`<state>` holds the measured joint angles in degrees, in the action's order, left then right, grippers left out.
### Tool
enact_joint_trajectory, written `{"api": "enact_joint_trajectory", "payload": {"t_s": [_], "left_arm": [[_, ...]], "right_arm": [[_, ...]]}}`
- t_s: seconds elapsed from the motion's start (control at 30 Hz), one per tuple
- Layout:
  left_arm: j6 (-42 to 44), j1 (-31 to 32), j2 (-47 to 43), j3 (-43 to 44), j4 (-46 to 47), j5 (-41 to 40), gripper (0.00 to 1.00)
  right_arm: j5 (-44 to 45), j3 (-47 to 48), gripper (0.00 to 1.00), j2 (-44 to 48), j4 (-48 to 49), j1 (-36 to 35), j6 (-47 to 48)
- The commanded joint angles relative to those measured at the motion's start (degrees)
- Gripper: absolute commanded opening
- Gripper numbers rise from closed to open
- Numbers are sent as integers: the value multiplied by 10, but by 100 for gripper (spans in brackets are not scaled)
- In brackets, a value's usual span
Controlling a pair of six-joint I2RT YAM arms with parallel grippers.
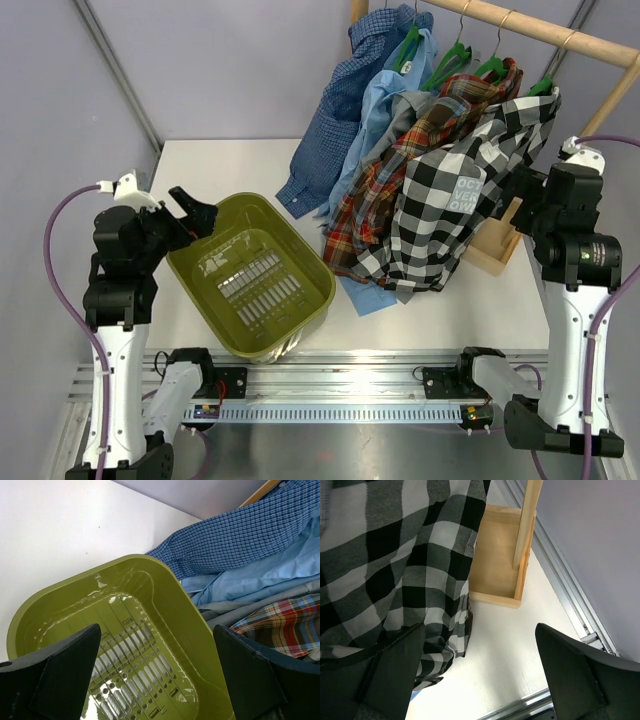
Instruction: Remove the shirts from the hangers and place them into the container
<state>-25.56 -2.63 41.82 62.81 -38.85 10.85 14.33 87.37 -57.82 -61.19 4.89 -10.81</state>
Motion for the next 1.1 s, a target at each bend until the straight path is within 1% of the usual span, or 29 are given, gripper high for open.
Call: {"api": "enact_joint_trajectory", "payload": {"t_s": [0.0,0.07,0.1,0.13,0.17,0.2,0.3,0.37,0.43,0.47,0.53,0.6,0.67,0.73,0.77,0.8,0.83,0.87,0.93,0.97,1.07], "left_arm": [[-20,-3,5,41,49,34,99],[-31,-3,10,42,61,48,99],[-33,-3,12,42,74,67,99],[-38,-3,15,40,81,77,99],[-41,-3,19,40,90,86,99],[-41,-3,22,40,94,101,99],[-44,-3,27,39,106,120,99],[-41,-2,30,41,107,128,99],[-34,-1,34,49,105,140,99],[-31,1,35,52,98,144,99],[-17,8,35,60,90,158,99],[-7,14,35,67,67,155,99],[11,22,33,77,46,151,99],[24,23,28,80,38,143,99],[27,24,24,81,31,137,99],[30,35,23,83,27,137,99],[36,36,21,84,24,137,99],[36,36,18,83,24,138,99],[37,36,14,79,24,138,99],[36,36,12,76,22,136,99],[39,36,8,75,16,132,99]], "right_arm": [[-10,32,100,34,-1,-1,6],[-114,27,99,51,13,-1,52],[-191,22,99,70,15,-1,161],[-357,24,99,76,6,-1,229],[-399,42,99,80,-20,-1,269],[-412,52,99,81,-20,-1,262],[-419,113,100,51,-59,-1,281],[-382,157,99,33,-74,-1,245],[-387,191,99,-4,-90,-1,231],[-382,227,99,-18,-94,-1,195],[-363,258,99,-47,-87,-1,163],[-339,303,99,-68,-73,-1,112],[-320,342,99,-83,-59,-1,42],[-269,361,97,-102,-48,-1,-2],[-242,380,96,-117,-44,-1,-60],[-203,392,96,-124,-43,-1,-82],[-193,418,95,-134,-47,-1,-97],[-186,430,94,-151,-49,-1,-132],[-179,460,92,-166,-46,-1,-159],[-178,467,91,-178,-43,-1,-187],[-173,491,84,-204,-35,-1,-231]]}}
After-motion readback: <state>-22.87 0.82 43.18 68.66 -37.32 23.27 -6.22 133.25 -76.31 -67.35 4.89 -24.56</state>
